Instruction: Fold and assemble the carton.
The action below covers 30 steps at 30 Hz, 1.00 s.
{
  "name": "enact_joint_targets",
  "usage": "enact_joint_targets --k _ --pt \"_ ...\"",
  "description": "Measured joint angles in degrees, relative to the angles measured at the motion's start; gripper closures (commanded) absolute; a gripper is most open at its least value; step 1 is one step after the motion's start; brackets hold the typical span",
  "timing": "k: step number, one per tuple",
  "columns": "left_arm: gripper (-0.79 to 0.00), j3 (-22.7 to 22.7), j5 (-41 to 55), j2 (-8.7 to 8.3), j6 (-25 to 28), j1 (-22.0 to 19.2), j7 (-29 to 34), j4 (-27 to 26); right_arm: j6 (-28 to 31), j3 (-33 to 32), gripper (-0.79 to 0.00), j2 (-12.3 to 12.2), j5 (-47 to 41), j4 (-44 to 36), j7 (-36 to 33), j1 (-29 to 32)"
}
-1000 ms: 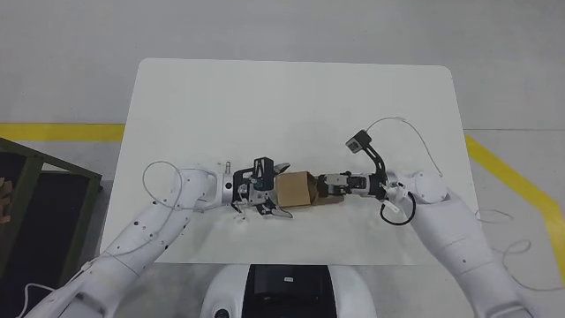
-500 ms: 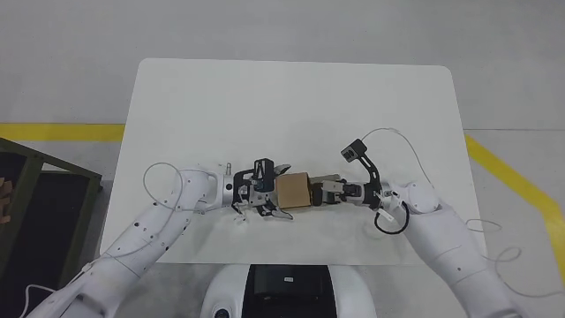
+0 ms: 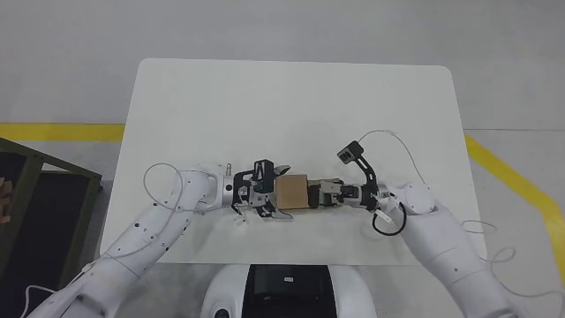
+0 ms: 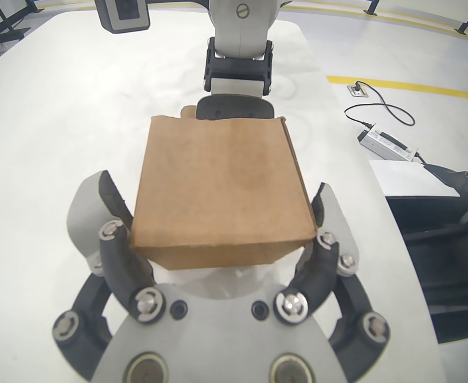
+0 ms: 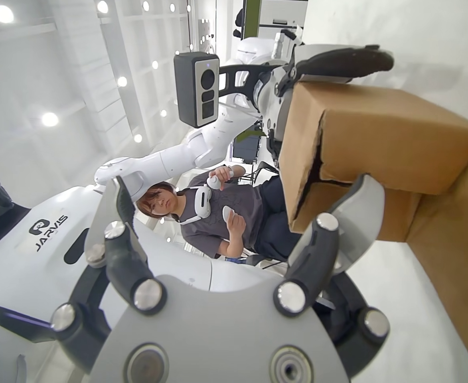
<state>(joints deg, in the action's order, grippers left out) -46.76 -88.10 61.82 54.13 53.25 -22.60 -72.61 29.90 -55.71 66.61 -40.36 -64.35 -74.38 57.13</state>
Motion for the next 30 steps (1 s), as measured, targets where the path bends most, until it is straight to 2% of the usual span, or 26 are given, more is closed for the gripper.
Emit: enact_joint_targets --k 30 --pt "-0.785 0.38 -2.27 -0.14 2.37 0.01 -1.53 -0.23 -0.31 2.86 -0.785 1.85 -0.91 1.96 -0.3 -1.27"
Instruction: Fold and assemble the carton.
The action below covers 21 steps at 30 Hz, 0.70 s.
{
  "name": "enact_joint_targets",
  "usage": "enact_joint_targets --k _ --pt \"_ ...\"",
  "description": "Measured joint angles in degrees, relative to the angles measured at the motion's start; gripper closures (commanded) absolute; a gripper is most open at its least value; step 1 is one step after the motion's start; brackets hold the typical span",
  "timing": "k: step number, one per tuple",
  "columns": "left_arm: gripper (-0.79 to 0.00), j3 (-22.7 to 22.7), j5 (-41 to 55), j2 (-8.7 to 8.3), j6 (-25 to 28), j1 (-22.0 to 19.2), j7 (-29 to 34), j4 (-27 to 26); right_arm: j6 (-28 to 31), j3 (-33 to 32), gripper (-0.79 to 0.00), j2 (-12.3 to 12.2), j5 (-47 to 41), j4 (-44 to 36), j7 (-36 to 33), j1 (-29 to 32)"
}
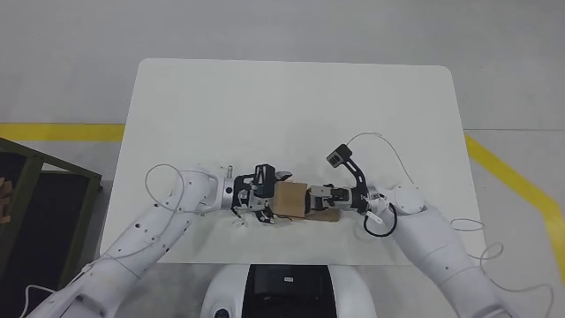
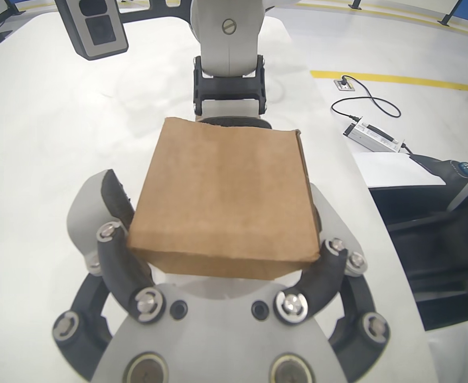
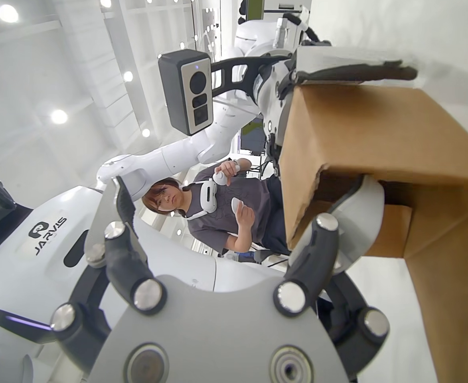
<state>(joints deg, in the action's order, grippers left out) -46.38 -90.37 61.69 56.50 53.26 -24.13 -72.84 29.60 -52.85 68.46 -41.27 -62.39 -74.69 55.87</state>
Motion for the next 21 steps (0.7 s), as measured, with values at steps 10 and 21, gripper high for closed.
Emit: enact_joint_targets --k 10,21 --pt "-0.785 0.03 -0.06 0.03 0.12 -0.13 0.22 0.27 0.24 -0.15 -0.785 0.27 0.32 0.89 0.24 -0.56" --pt "-0.785 -0.23 -0.37 -0.14 -0.15 0.42 -0.34 0.13 -3.62 -9.25 -0.785 -3.18 7.84 -3.11 -0.49 0.09"
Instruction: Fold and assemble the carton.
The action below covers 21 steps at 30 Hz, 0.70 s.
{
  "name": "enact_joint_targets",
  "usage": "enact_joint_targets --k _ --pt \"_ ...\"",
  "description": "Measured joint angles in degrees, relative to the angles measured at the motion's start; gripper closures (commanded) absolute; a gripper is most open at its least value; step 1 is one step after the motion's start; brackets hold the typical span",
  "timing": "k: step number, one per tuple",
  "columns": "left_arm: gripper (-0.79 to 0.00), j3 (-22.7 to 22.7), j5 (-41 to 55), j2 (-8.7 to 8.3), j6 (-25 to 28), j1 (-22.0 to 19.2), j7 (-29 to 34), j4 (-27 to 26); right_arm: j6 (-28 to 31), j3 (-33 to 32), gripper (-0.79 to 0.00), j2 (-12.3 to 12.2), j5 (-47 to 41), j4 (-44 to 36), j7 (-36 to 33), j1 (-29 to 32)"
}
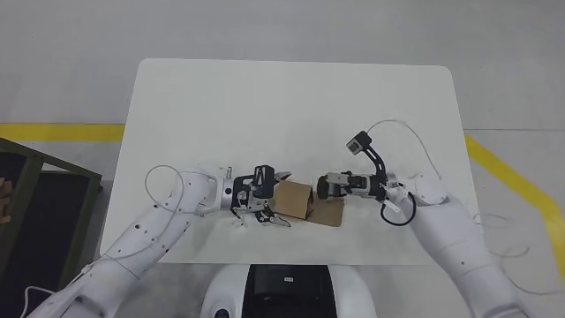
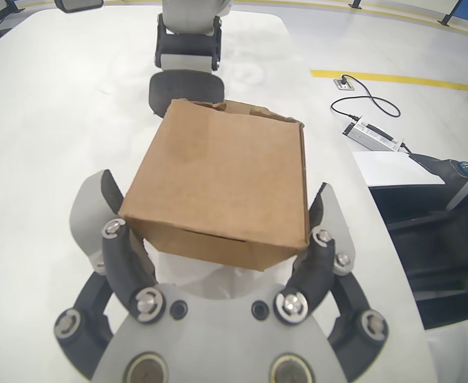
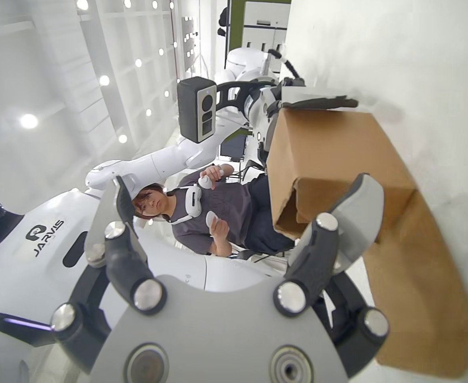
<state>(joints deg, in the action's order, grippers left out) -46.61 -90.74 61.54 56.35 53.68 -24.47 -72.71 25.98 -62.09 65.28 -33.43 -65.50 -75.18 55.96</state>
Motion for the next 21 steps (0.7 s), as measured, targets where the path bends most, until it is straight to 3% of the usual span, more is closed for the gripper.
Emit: enact_joint_targets --k 12,21 --pt "-0.785 -0.84 -0.47 -0.38 -0.7 0.74 -0.59 -0.51 -9.27 -12.62 -0.785 -4.75 12.3 -14.96 0.13 9.52" --pt "-0.785 -1.41 -0.64 -0.66 -1.02 1.39 -0.68 -0.92 -11.66 -18.19 -0.785 -6.43 13.47 -22.42 2.23 19.83"
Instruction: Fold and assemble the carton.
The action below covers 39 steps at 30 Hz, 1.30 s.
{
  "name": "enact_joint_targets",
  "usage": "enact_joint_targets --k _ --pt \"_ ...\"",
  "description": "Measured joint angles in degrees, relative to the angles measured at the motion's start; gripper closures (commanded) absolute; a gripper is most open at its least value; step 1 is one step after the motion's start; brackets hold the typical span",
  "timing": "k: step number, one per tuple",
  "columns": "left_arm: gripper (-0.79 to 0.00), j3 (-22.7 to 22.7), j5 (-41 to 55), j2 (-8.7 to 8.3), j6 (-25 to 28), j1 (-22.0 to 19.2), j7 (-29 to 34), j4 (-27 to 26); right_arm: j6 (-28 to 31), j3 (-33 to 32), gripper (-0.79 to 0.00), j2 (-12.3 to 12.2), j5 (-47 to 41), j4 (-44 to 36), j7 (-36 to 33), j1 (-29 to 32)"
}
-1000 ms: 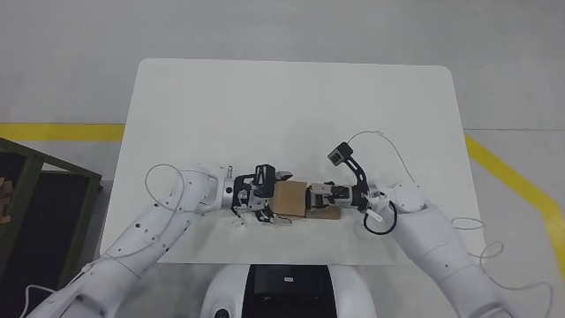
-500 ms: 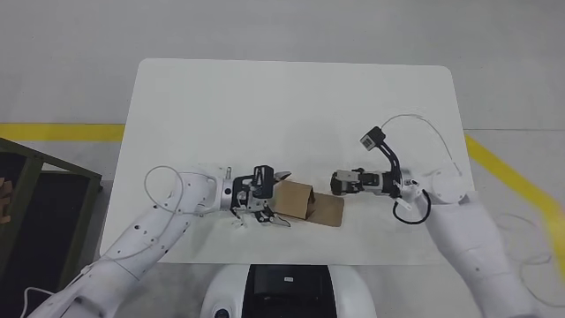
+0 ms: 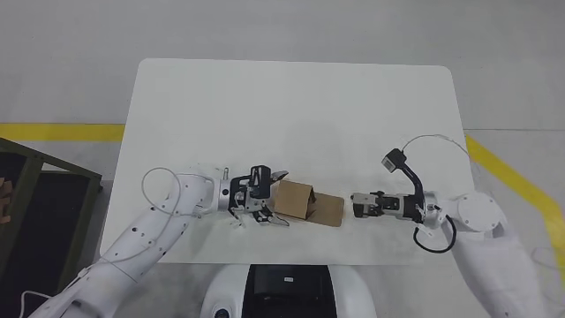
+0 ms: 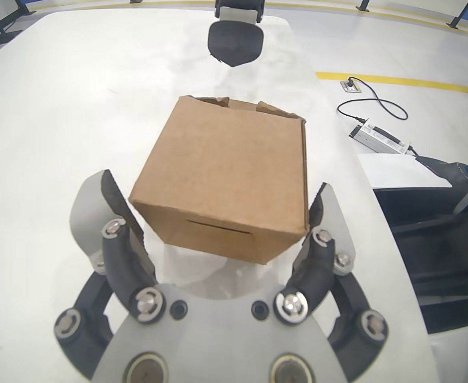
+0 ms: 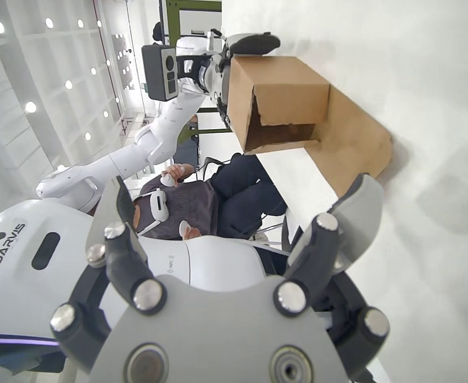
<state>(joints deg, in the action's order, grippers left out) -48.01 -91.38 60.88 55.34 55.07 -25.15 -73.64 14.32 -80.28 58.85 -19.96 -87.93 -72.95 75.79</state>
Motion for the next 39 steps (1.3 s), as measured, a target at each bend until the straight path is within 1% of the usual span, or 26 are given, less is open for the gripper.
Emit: enact_joint_targets --k 6,18,24,29,39 --pt "-0.785 -0.03 0.23 -0.04 0.04 0.25 0.46 -0.61 3.11 0.22 -0.785 0.0 -1.5 0.13 2.96 3.57" --pt "-0.785 0.23 0.91 0.12 0.14 0.17 1.9 -1.49 8.53 2.87 -0.785 0.31 -2.31 1.79 6.75 6.47" --pt "-0.785 0.26 1.18 0.16 0.18 0.22 2.43 -1.77 11.16 4.2 -0.785 0.59 -1.29 3.51 10.21 6.43" --pt "-0.785 0.08 1.27 0.09 0.26 0.36 2.74 -1.91 12.55 5.56 -0.785 0.86 -2.27 4.65 10.96 5.84" --pt "-0.785 -0.46 1.46 -0.11 0.45 0.74 3.24 -2.32 14.36 10.26 -0.785 1.95 -4.04 8.18 12.96 3.05"
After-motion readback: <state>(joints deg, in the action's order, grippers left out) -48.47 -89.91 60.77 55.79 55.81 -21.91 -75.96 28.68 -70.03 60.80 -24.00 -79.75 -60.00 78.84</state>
